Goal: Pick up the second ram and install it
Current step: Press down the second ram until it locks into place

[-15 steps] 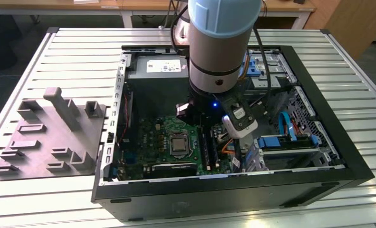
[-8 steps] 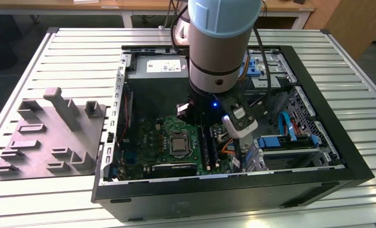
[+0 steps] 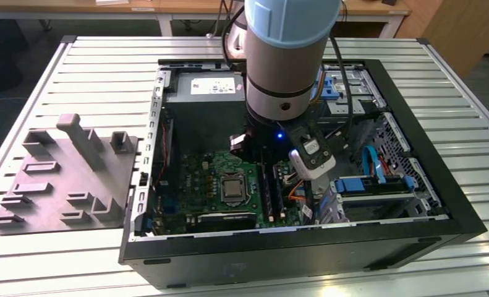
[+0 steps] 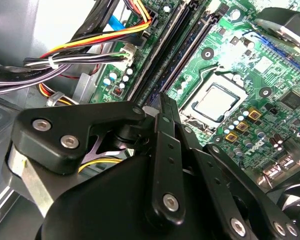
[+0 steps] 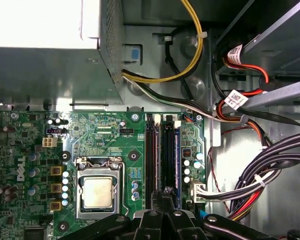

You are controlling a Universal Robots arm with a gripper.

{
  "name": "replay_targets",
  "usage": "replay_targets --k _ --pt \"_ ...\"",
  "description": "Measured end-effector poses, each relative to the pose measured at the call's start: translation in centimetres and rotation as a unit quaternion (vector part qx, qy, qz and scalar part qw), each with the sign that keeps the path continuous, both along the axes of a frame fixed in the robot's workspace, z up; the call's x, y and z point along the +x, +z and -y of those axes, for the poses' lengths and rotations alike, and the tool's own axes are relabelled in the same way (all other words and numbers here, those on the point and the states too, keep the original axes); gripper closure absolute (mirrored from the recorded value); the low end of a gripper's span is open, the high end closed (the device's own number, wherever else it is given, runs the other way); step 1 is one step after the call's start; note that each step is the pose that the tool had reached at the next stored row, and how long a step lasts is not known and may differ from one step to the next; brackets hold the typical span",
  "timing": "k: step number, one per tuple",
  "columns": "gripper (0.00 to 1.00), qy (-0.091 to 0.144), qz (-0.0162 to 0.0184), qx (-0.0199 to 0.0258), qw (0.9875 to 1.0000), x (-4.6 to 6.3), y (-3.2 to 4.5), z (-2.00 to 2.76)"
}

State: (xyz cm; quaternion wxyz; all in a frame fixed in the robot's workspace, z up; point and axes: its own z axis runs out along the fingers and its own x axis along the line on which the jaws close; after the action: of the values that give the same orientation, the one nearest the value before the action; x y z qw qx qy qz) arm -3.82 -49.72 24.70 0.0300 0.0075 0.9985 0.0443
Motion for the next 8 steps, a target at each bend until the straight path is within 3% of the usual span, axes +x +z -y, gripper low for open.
replay_targets --k 8 --pt "0.90 0.000 0.0000 0.0000 1.0000 0.00 0.02 -0.17"
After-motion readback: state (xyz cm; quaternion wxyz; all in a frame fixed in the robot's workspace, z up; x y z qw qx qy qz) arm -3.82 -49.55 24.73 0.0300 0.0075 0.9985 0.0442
